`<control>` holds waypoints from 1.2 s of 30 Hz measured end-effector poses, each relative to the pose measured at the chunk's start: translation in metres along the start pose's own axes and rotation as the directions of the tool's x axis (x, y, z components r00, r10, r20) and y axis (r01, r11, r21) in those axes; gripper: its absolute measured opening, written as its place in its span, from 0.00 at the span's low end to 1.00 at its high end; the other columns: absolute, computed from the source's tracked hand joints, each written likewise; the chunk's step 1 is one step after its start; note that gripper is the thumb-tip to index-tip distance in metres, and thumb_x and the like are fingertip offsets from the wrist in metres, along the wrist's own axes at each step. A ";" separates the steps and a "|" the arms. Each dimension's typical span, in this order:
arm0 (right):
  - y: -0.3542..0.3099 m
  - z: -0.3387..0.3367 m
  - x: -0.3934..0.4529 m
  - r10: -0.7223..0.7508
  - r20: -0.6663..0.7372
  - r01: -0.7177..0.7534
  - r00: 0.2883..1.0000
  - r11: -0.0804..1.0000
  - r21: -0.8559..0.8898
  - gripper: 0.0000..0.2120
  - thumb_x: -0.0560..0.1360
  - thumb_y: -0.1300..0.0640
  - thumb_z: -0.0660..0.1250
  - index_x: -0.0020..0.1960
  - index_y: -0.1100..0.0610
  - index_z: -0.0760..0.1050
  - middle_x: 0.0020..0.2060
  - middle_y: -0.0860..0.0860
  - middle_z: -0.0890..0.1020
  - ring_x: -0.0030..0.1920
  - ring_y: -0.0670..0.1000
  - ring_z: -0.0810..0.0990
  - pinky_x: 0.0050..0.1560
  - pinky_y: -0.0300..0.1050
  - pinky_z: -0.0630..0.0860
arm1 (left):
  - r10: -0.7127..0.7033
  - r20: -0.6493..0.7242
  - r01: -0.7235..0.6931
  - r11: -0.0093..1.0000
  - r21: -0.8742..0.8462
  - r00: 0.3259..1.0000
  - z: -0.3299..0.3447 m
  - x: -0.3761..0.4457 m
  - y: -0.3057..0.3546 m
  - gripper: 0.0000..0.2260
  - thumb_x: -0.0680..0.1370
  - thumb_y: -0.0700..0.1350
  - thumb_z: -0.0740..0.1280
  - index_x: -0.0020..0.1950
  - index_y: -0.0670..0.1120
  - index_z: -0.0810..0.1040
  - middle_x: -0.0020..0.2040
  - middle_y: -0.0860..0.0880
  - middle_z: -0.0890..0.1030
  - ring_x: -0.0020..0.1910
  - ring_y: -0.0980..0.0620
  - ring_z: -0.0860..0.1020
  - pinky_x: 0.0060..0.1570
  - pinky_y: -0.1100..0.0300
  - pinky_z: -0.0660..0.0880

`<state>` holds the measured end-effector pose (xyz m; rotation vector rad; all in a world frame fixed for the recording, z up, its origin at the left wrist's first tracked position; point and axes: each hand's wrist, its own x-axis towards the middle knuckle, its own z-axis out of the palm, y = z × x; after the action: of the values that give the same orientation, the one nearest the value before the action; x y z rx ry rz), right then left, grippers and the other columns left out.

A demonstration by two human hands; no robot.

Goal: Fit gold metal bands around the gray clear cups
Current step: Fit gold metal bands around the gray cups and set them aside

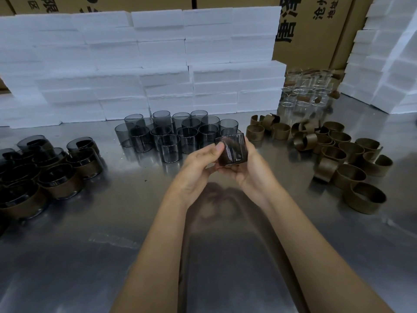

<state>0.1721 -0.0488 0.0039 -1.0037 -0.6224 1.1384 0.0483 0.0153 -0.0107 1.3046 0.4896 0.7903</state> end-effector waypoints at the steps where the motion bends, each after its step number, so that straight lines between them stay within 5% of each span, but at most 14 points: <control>1: 0.000 -0.001 0.001 -0.005 -0.006 0.005 1.000 1.000 0.005 0.21 0.87 0.49 0.52 0.58 0.61 0.79 0.45 0.59 0.85 0.40 0.53 0.84 0.44 0.46 0.83 | 0.001 0.002 -0.001 1.000 -0.008 1.000 0.001 0.000 0.000 0.18 0.77 0.53 0.68 0.62 0.45 0.83 0.57 0.48 0.85 0.53 0.56 0.80 0.56 0.60 0.72; 6: 0.001 -0.005 -0.001 -0.030 0.006 0.030 1.000 0.999 0.042 0.22 0.86 0.44 0.54 0.58 0.58 0.81 0.52 0.59 0.86 0.49 0.55 0.86 0.59 0.53 0.82 | 0.047 -0.157 -0.061 0.994 -0.086 0.986 0.003 0.005 -0.002 0.09 0.82 0.44 0.68 0.62 0.50 0.77 0.51 0.51 0.86 0.48 0.55 0.83 0.49 0.61 0.77; 12: 0.005 -0.007 0.002 -0.017 0.033 0.015 0.999 0.998 0.058 0.24 0.82 0.42 0.61 0.63 0.60 0.79 0.57 0.60 0.85 0.55 0.53 0.85 0.64 0.51 0.80 | 0.073 -0.293 -0.074 0.997 0.008 0.953 0.001 0.006 0.000 0.10 0.82 0.42 0.66 0.58 0.52 0.85 0.57 0.48 0.86 0.56 0.53 0.82 0.55 0.55 0.77; 17: 0.008 -0.011 0.003 0.058 0.060 -0.061 0.996 0.997 0.044 0.24 0.80 0.39 0.63 0.62 0.58 0.79 0.54 0.58 0.87 0.56 0.57 0.86 0.61 0.49 0.81 | 0.100 -0.270 -0.118 0.992 -0.054 0.958 0.002 0.006 0.003 0.11 0.81 0.42 0.68 0.61 0.52 0.84 0.61 0.48 0.85 0.62 0.51 0.82 0.58 0.60 0.76; 23: 0.006 -0.010 0.006 0.100 0.053 -0.111 0.994 0.947 0.301 0.18 0.84 0.48 0.60 0.59 0.62 0.78 0.56 0.62 0.85 0.63 0.59 0.82 0.70 0.52 0.74 | 0.148 -0.256 -0.159 0.987 -0.024 0.955 0.009 0.003 0.001 0.16 0.78 0.36 0.72 0.65 0.47 0.80 0.61 0.50 0.85 0.65 0.55 0.80 0.68 0.59 0.73; 27: 0.004 -0.013 0.005 0.092 0.070 -0.112 0.993 0.921 0.374 0.16 0.84 0.52 0.60 0.60 0.64 0.78 0.54 0.61 0.85 0.64 0.59 0.81 0.73 0.53 0.71 | 0.185 -0.188 -0.186 0.982 0.013 0.964 0.013 0.000 0.006 0.21 0.77 0.30 0.70 0.68 0.42 0.75 0.61 0.49 0.84 0.64 0.53 0.81 0.68 0.58 0.74; 33: 0.003 -0.015 0.004 0.077 0.101 -0.111 0.992 0.907 0.406 0.14 0.83 0.55 0.61 0.59 0.63 0.78 0.53 0.60 0.85 0.61 0.59 0.82 0.70 0.53 0.74 | 0.223 -0.178 -0.186 0.962 0.201 0.958 0.020 -0.003 0.012 0.25 0.73 0.30 0.74 0.67 0.46 0.76 0.59 0.53 0.82 0.57 0.64 0.81 0.58 0.67 0.76; 36: 0.004 -0.013 0.003 0.081 0.118 -0.118 0.990 0.926 0.358 0.13 0.80 0.55 0.65 0.58 0.63 0.79 0.53 0.59 0.84 0.59 0.57 0.81 0.66 0.51 0.76 | 0.264 -0.246 -0.191 0.940 0.284 0.932 0.022 -0.003 0.013 0.25 0.70 0.34 0.79 0.64 0.43 0.76 0.59 0.48 0.82 0.58 0.57 0.80 0.59 0.65 0.76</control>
<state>0.1821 -0.0499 -0.0058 -0.6661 -0.4208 1.3441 0.0595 -0.0008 0.0061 1.5149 0.6916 1.1486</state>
